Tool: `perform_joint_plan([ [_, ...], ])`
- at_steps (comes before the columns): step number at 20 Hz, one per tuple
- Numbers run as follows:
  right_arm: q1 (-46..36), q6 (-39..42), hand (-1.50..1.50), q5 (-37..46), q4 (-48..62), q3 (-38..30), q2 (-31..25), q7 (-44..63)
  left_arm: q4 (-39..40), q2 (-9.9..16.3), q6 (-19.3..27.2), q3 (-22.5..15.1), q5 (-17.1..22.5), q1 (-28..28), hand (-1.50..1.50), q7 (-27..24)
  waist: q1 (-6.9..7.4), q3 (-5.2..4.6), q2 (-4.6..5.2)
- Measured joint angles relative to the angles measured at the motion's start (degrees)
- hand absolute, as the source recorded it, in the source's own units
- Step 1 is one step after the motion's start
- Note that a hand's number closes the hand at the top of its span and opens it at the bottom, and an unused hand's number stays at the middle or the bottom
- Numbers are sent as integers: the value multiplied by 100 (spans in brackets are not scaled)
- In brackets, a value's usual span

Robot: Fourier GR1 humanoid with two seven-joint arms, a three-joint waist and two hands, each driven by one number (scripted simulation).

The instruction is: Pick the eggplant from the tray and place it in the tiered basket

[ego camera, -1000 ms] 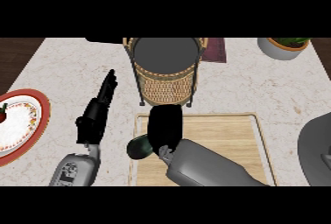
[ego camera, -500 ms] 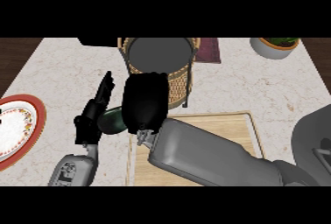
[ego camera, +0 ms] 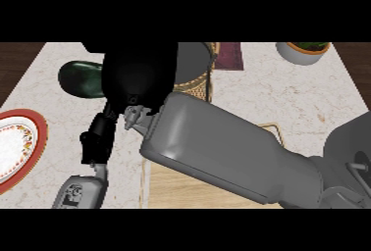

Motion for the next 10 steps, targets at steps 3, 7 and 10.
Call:
perform_joint_plan([
  [3,-291,-179,150,-145,176,-252,13,25,36,-9,-10,-6,-6,-76,0,8,26,1,35],
  [7,-727,-306,150,-263,651,-416,22,30,-16,-58,13,-62,-30,-22,0,-6,53,2,69],
  [10,-977,-439,150,-275,1006,-470,27,35,-68,-59,21,-68,-35,14,0,-4,56,4,89],
])
